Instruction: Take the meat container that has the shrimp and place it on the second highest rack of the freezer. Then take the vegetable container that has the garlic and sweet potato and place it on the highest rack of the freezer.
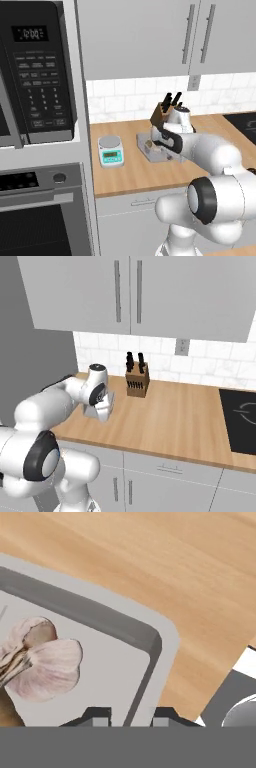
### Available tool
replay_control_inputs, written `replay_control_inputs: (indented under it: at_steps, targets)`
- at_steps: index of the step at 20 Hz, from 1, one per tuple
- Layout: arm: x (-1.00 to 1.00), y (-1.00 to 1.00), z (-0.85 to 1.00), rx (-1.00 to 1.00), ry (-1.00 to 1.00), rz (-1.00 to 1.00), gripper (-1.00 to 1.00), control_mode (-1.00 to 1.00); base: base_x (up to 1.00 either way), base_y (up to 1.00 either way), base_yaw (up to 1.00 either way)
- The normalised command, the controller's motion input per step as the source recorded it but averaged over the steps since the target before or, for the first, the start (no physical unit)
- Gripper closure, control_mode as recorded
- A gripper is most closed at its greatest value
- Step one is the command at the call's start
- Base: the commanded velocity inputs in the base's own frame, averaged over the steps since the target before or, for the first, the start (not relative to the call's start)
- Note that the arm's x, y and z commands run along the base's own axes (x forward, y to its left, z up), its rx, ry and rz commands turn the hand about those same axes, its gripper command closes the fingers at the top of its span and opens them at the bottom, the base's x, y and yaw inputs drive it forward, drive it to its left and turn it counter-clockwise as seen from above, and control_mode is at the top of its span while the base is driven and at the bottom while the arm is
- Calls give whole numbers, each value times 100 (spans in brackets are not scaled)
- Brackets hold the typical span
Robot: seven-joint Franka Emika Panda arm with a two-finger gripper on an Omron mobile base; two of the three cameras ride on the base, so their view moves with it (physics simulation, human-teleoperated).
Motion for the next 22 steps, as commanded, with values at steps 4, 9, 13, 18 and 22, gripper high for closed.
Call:
replay_control_inputs:
  at_steps: [4, 9, 13, 18, 22]
  targets:
    - [-40, -1, 100, 7, -9, 3, 100, -100, 0, 0, 0]
    - [-83, -3, 100, 1, -7, 7, 100, -100, 0, 0, 0]
    - [-91, -3, 100, 0, 0, 12, 100, -100, 0, 0, 0]
    - [-96, 0, 67, 0, 2, 14, 100, -100, 0, 0, 0]
    - [-56, -6, 44, 0, 0, 33, 100, -100, 0, 0, 0]
